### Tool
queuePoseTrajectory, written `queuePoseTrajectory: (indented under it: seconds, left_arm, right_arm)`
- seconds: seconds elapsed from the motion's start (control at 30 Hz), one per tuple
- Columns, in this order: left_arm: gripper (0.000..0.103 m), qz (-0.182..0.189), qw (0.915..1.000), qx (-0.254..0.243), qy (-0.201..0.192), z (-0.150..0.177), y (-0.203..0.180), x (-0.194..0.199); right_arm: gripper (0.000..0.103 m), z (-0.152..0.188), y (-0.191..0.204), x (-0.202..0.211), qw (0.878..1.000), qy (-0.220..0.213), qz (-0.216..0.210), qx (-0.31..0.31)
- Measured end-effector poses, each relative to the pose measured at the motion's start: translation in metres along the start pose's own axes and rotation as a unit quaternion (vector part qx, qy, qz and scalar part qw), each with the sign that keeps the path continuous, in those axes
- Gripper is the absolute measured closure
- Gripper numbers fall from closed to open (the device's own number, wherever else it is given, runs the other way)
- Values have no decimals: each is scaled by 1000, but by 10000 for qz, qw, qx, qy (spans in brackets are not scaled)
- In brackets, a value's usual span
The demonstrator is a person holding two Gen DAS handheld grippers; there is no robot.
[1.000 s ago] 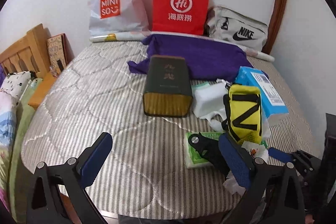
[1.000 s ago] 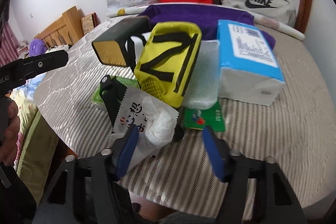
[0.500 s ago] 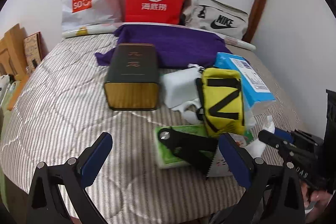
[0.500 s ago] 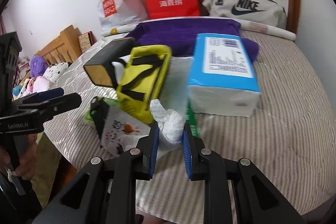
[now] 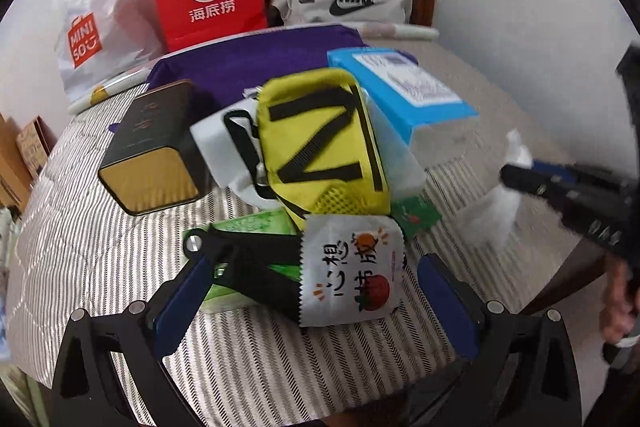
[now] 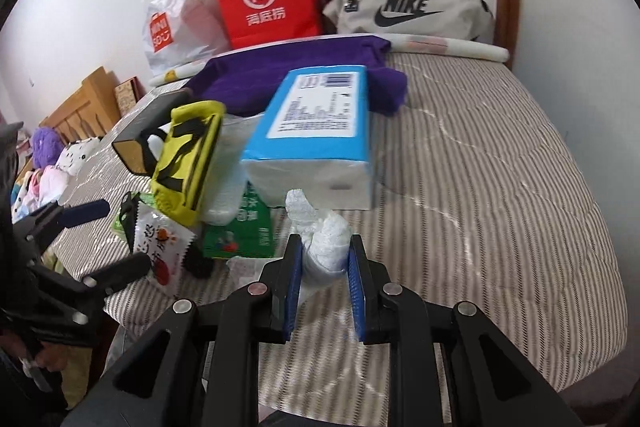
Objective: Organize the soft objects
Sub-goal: 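Grasp the white printed snack packet with the left tool while the right tool holds the cloth, then carry the packet and cloth onto the purple towel and open both tools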
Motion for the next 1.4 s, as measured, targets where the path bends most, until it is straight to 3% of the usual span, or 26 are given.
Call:
queuePoseTrajectory:
  seconds: [0.3,0.43,0.53,0.57,0.6,0.73,0.97,1.27,1.33,1.4]
  left_arm:
    - [1,-470,9985,-91,249,7,-5,-25]
    - [1,-578,9982,-42,161,5,-3,-26]
    - [27,-672,9977,0,-5,1,6,-20]
    - [42,-629,9980,35,-64,-1,9,-18]
    - [49,-509,9986,107,-121,-3,11,-15]
    - [58,-21,9991,370,-227,-8,19,-10]
    - [65,105,9978,548,-369,-15,41,-3]
    - [68,10,9941,967,-501,-19,93,9]
    - [72,22,9928,1105,-459,-15,105,7]
    - [85,71,9921,1192,-393,-9,115,4]
  right_arm:
    - [81,6,1,-5,9999,37,-103,1]
    - [81,8,4,-7,9999,58,-157,2]
    - [81,11,5,-10,9998,117,-153,46]
    - [81,12,6,-12,9998,130,-163,40]
    - [81,13,6,-13,9997,147,-171,30]
    - [81,15,6,-18,9996,211,-177,3]
    - [81,16,7,-22,9995,278,-161,-6]
    - [81,14,12,-27,9994,340,-83,76]
    - [81,15,13,-30,9992,376,-75,98]
    - [81,15,13,-31,9991,407,-59,97]
Point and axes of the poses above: each gripper's, at about its wrist camera, not at the fingertips, and x roughly against the way its jaws point, y to its left, z to its underside, the point moved 10 cm from there along -x, roughly the way its jaws point, and after that the axes turned 4 degrees about z, right-handed, at the moved point
